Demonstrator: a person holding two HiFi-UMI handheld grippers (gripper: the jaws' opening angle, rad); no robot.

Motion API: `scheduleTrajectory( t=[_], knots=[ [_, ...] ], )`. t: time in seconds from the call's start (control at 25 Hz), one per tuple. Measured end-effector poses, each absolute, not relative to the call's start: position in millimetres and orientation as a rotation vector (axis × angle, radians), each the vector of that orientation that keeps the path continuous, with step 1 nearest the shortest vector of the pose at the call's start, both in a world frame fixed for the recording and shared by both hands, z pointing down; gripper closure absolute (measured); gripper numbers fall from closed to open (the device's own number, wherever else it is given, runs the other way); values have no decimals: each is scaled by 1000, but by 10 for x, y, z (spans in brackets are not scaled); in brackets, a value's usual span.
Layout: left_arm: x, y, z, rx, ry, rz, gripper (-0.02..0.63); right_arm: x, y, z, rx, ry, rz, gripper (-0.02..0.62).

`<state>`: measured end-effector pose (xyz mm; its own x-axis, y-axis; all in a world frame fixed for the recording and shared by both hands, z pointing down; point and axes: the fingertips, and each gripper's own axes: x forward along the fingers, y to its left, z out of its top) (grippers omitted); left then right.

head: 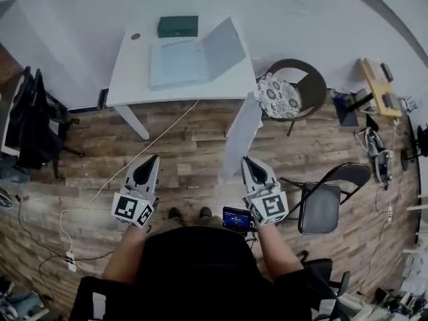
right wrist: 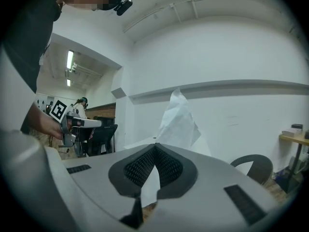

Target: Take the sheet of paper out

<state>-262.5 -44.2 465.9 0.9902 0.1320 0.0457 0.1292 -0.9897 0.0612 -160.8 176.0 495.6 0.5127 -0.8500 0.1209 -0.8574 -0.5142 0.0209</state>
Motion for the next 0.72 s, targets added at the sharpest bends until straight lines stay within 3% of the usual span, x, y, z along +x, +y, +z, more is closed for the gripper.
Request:
scheduleTrajectory(
  t=[0.72],
  knots=[
    [-2728, -474, 4711, 3043, 221, 86, 603, -1707, 1883, 5044, 2673, -1451, 210, 586]
  ],
)
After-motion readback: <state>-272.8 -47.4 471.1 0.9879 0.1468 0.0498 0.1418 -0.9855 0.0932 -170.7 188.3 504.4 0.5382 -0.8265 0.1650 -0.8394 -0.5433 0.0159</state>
